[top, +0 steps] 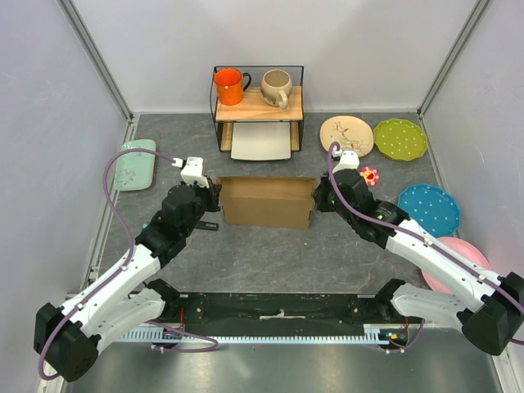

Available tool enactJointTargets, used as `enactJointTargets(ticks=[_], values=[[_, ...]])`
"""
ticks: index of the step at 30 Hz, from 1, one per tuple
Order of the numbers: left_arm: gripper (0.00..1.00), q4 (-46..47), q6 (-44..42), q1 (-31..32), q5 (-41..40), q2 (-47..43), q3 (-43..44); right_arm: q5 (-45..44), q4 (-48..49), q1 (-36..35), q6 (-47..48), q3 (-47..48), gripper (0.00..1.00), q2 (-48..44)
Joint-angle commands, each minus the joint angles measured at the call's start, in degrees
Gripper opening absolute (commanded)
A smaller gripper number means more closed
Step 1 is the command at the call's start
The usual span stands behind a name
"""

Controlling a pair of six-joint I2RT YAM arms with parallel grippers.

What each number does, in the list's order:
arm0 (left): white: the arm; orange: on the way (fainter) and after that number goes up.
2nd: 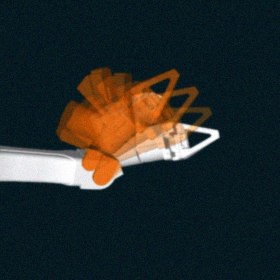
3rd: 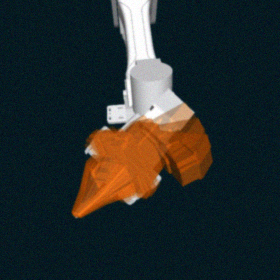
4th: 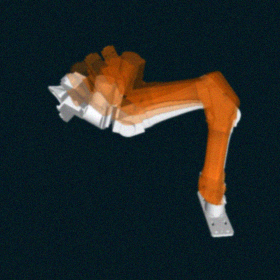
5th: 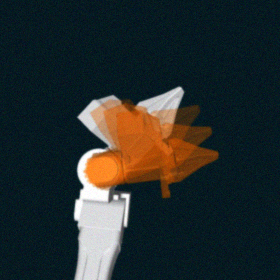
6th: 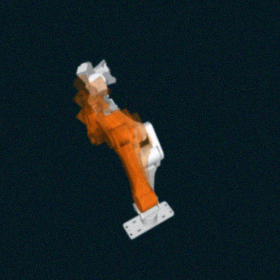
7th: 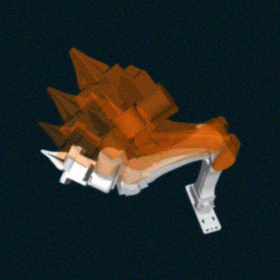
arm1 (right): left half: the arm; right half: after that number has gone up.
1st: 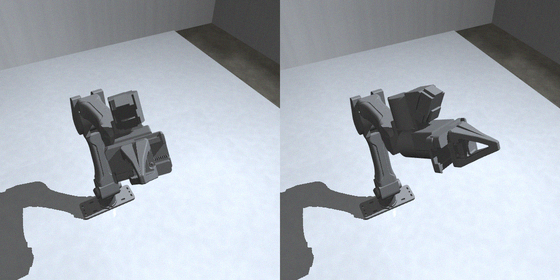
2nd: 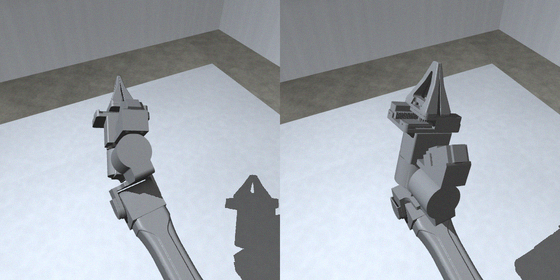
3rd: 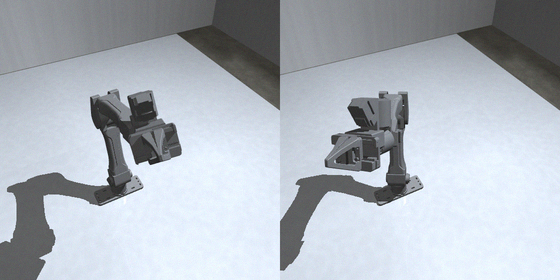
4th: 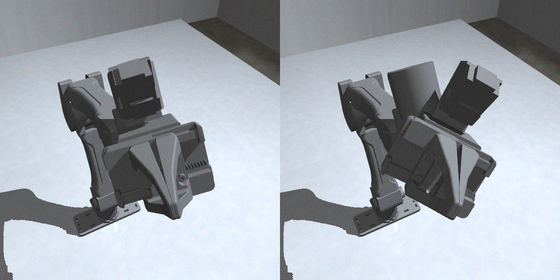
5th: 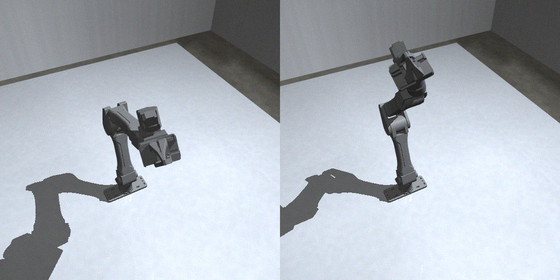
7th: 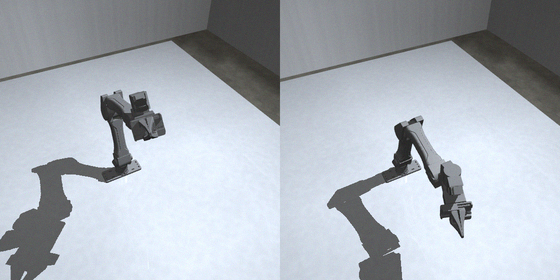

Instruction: Fold the paper box

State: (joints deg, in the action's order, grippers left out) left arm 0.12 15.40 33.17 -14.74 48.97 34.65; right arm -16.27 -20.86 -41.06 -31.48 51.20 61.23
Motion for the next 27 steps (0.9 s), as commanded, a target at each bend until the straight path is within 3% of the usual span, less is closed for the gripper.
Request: enactJointTargets(ticks=[1, 4, 13, 27], values=[[0.02, 3.31, 1.74, 0.14, 0.24, -0.19, -0.02, 2.74, 4.07, -0.16, -2.35, 1.45, 0.0, 0.55], [0.02, 3.31, 1.74, 0.23, 0.07, -0.37, -0.2, 2.74, 4.16, -0.16, -2.09, 1.53, 0.0, 0.64], [0.02, 3.39, 1.56, 0.23, -0.29, -0.9, -0.73, -8.07, -0.93, -0.16, 4.67, -2.67, 0.0, 0.73], [0.02, 3.48, 1.65, 0.14, -0.38, -0.37, -1.08, -9.66, -1.02, -0.16, 4.94, -9.37, 0.0, -0.41]])
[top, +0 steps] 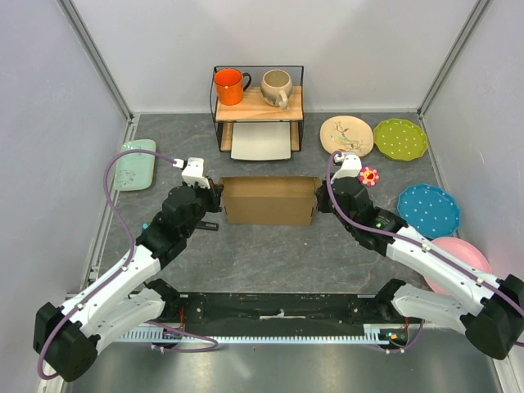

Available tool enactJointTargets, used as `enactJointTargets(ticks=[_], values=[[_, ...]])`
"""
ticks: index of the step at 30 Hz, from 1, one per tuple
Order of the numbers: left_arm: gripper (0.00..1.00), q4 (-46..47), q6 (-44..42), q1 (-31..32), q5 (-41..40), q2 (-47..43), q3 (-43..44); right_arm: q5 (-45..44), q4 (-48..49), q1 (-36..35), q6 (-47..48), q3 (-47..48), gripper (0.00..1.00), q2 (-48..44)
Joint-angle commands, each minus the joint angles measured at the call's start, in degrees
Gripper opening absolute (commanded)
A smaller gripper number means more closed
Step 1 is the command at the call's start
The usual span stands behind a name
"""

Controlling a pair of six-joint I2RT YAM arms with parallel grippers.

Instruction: Fold the paper box

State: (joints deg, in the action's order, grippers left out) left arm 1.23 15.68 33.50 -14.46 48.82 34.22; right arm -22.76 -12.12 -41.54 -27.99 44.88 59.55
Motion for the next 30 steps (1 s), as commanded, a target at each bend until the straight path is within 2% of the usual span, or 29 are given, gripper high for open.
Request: enactJointTargets(ticks=[1, 4, 5, 14, 17, 24, 30], values=[[0.02, 2.37, 1.37, -0.1, -0.57, -0.21, -0.64, -3.86, -9.85, 0.32, 1.18, -1.92, 0.0, 0.58], [0.02, 2.28, 1.37, -0.1, -0.57, -0.39, -0.55, -4.39, -10.12, 0.32, 0.48, 1.16, 0.15, -0.31], [0.02, 2.28, 1.37, -0.1, -0.57, -0.3, -0.55, -4.74, -10.12, 0.32, 0.3, 1.95, 0.23, -0.48], [0.02, 2.46, 0.84, -0.1, -0.66, -0.21, 0.06, -5.1, -8.27, 0.32, 0.92, 7.59, 0.43, -0.75], [0.02, 2.46, 0.75, -0.1, -0.66, -0.13, 0.24, -5.1, -7.83, 0.23, 1.44, 8.55, 0.47, -0.4], [0.02, 2.46, 0.93, -0.1, -0.57, 0.14, 0.32, -4.48, -5.99, 0.32, 2.41, 9.61, 0.48, 1.44], [0.02, 2.46, 0.93, -0.1, -0.57, -0.04, 0.06, -3.25, -5.55, 0.32, 2.59, 9.17, 0.24, 2.24]])
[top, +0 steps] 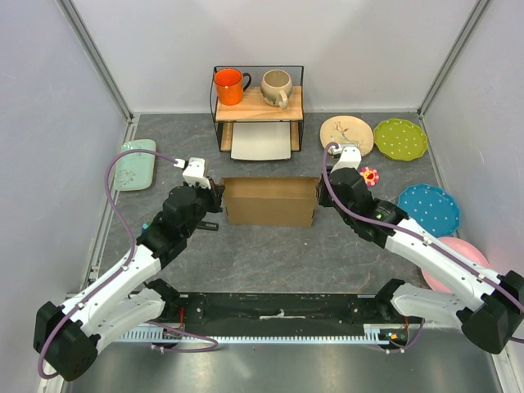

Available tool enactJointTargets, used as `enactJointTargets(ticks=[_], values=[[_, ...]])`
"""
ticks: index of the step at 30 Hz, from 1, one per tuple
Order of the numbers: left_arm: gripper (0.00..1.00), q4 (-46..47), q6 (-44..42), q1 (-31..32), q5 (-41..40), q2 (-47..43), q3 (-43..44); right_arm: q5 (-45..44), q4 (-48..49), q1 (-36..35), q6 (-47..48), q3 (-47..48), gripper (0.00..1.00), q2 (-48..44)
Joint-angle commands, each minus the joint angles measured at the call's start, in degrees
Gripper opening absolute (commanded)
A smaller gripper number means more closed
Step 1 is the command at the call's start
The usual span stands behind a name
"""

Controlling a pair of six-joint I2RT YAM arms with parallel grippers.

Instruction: Fold the paper box

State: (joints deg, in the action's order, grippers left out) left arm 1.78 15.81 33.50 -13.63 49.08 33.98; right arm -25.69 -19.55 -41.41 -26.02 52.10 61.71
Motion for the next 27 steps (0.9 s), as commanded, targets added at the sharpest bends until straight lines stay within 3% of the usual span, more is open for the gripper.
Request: enactJointTargets(ticks=[1, 6, 27], values=[[0.02, 1.91, 0.71, -0.1, -1.4, -0.39, 0.3, -0.32, 1.88, 0.27, 0.71, 1.78, 0.17, 0.16], [0.02, 1.91, 0.89, -0.1, -1.31, 0.05, 0.21, -0.32, 1.89, 0.19, 0.88, 0.2, 0.0, -0.36], [0.02, 2.44, 2.56, -0.1, -0.52, 1.19, -0.67, -1.38, 2.24, -0.16, -4.12, -18.43, 0.0, -1.33]])
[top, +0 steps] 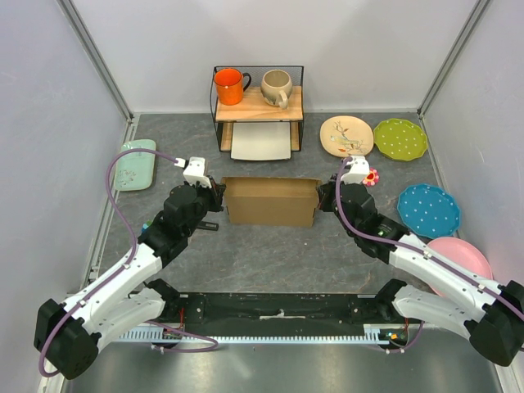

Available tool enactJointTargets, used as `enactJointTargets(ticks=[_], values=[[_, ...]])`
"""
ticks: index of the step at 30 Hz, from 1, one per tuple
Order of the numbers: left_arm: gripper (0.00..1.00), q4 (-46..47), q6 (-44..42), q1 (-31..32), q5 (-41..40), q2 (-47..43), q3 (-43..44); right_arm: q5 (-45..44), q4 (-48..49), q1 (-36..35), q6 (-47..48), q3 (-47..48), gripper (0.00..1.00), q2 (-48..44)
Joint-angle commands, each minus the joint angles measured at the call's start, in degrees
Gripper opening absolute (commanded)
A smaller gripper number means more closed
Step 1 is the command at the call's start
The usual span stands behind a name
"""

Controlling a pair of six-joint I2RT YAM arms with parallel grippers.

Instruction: Fold the paper box

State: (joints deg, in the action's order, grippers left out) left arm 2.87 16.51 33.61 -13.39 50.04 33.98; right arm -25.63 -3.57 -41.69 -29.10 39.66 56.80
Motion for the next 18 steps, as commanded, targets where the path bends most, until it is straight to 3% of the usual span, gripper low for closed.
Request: enactJointTargets(ticks=[1, 9, 14, 18], values=[[0.02, 1.34, 1.77, -0.21, -0.85, 0.23, -0.67, -1.44, -13.65, 0.12, -1.13, -6.26, 0.0, 3.85], [0.02, 1.26, 1.42, -0.21, -1.2, -0.03, -0.84, -8.55, -19.98, -1.37, -2.45, -2.66, 0.0, 7.27], [0.02, 0.56, 1.42, -0.21, -1.38, -0.56, -0.32, -8.3, -19.55, -1.55, -2.89, -2.66, 0.0, 6.05], [0.09, -0.06, 0.72, -0.21, -1.99, -1.88, 0.48, -7.6, -19.63, -1.55, -3.07, -1.96, 0.0, 4.91]])
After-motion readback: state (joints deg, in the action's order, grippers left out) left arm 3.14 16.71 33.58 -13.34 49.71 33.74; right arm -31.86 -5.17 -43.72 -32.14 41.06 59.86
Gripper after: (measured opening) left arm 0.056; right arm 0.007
